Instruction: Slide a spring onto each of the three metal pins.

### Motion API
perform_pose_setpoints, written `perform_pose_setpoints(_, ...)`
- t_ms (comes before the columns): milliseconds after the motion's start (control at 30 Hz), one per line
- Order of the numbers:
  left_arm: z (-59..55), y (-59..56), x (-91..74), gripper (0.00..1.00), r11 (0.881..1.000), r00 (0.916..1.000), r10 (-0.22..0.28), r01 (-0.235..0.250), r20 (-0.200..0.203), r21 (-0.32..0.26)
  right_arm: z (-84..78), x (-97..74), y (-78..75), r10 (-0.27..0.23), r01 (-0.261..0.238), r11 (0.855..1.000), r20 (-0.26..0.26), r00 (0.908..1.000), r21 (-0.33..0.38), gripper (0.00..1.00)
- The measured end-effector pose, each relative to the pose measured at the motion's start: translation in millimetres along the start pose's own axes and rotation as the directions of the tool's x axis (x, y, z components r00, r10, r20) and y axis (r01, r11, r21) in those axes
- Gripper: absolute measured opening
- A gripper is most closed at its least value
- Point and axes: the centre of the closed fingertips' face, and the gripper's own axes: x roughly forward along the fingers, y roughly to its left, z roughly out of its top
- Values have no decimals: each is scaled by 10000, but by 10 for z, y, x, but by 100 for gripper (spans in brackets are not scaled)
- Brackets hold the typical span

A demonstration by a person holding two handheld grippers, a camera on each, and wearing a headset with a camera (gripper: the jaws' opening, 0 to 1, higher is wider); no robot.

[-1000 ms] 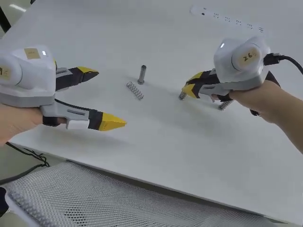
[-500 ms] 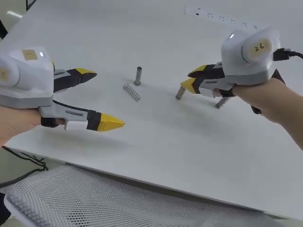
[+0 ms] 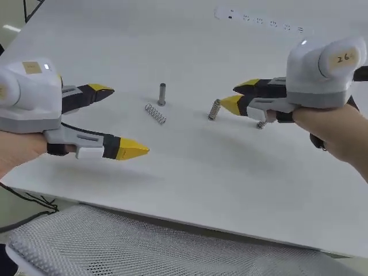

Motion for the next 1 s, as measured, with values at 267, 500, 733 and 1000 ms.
perform_pose_setpoints(267, 22, 8, -1, 93, 10000, 10000, 39, -39, -22, -1, -68, -154, 51, -171, 163, 9994, 269, 9995, 293, 27)
perform_pose_setpoints(500, 25, -3, 10, 92, 10000, 10000, 41, -41, -42, -21, -263, -147, 157, -59, 61, 9989, -48, 10000, 463, 27)
perform_pose_setpoints(733, 2, -1, 4, 92, 10000, 9999, 25, -26, -117, -50, -349, -112, 236, 107, -91, 9985, -283, 9995, 544, 27)
perform_pose_setpoints(1000, 2, 21, 3, 91, 9999, 10000, 30, -30, -70, -102, -348, -27, 325, 332, -311, 9987, -506, 9982, 415, 26)
